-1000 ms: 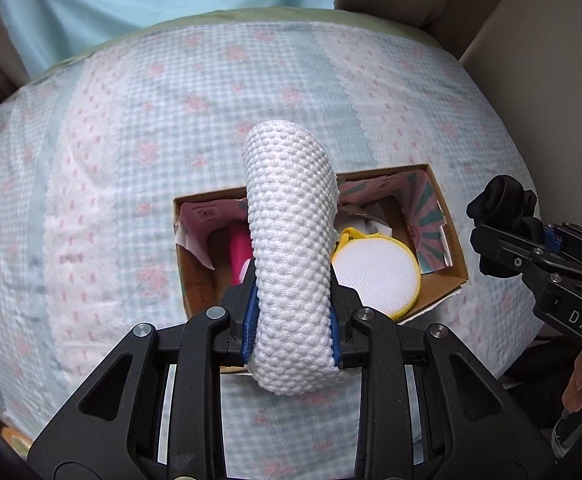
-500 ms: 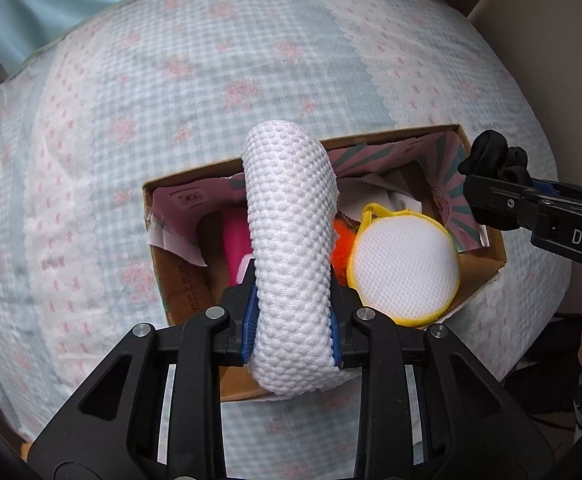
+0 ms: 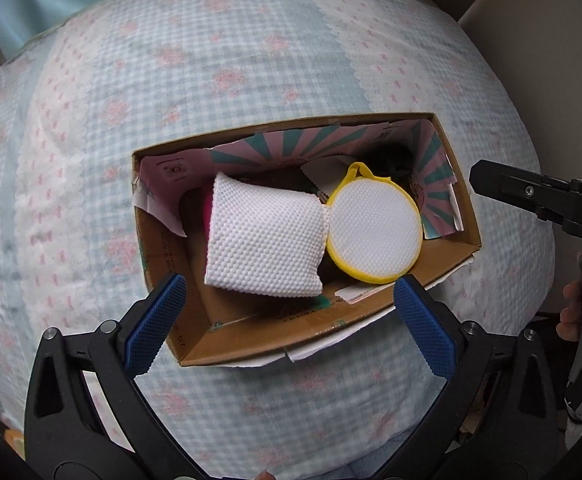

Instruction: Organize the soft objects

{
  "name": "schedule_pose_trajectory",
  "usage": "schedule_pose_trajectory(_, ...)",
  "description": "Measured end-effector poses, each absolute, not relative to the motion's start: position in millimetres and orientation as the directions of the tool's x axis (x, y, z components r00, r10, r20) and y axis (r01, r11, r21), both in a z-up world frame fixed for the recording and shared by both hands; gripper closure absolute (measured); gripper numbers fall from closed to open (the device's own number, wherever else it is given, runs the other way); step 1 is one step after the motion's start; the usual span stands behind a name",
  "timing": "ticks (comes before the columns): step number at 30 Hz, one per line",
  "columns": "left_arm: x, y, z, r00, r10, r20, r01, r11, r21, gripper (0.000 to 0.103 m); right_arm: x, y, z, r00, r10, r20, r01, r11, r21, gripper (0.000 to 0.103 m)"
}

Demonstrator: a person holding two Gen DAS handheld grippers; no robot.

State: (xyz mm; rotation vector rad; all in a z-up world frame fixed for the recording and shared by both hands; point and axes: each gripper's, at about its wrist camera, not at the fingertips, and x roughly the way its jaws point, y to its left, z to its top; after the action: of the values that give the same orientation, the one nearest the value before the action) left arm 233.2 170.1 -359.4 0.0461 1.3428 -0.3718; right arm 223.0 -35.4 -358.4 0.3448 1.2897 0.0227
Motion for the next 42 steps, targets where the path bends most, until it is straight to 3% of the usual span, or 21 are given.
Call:
schedule_pose_trajectory(8, 208, 171, -320, 0.232, -0.22, -0.947, 0.248, 0.955, -0.161, 0.0, 202, -44, -327, 0.325, 0.211, -0.922, 0.14, 0.953, 0.268, 0.003)
schedule_pose_trajectory(15, 163, 176, -250, 0.343, -0.199, -0.918, 0.143, 0.977, -0.159, 0.0, 168, -54, -272, 0.359, 0.233, -0.904, 0.063, 0.96, 0.273, 0.003)
schedule_pose_trajectory(22, 122, 158, -148, 0.554, -0.155, -0.818, 0.077, 0.988, -0.135, 0.0, 125, -71, -174, 0.5, 0.199, -0.843, -0.068, 0.979, 0.19, 0.003)
schedule_pose_trajectory(29, 86, 136, -60, 0.743, -0.109, -0.661, 0.047, 0.993, -0.11, 0.0, 78, -89, -86, 0.686, 0.116, -0.718, -0.077, 0.993, 0.086, 0.003)
schedule_pose_trajectory(33, 67, 124, -33, 0.796, -0.096, -0.598, 0.052, 0.995, -0.09, 0.0, 57, -100, -59, 0.749, 0.076, -0.658, -0.043, 0.997, 0.066, 0.003)
schedule_pose_trajectory(42, 43, 102, -13, 0.826, -0.107, -0.554, 0.087, 0.994, -0.063, 0.0, 32, -109, -37, 0.806, 0.01, -0.592, 0.003, 1.0, 0.02, 0.003)
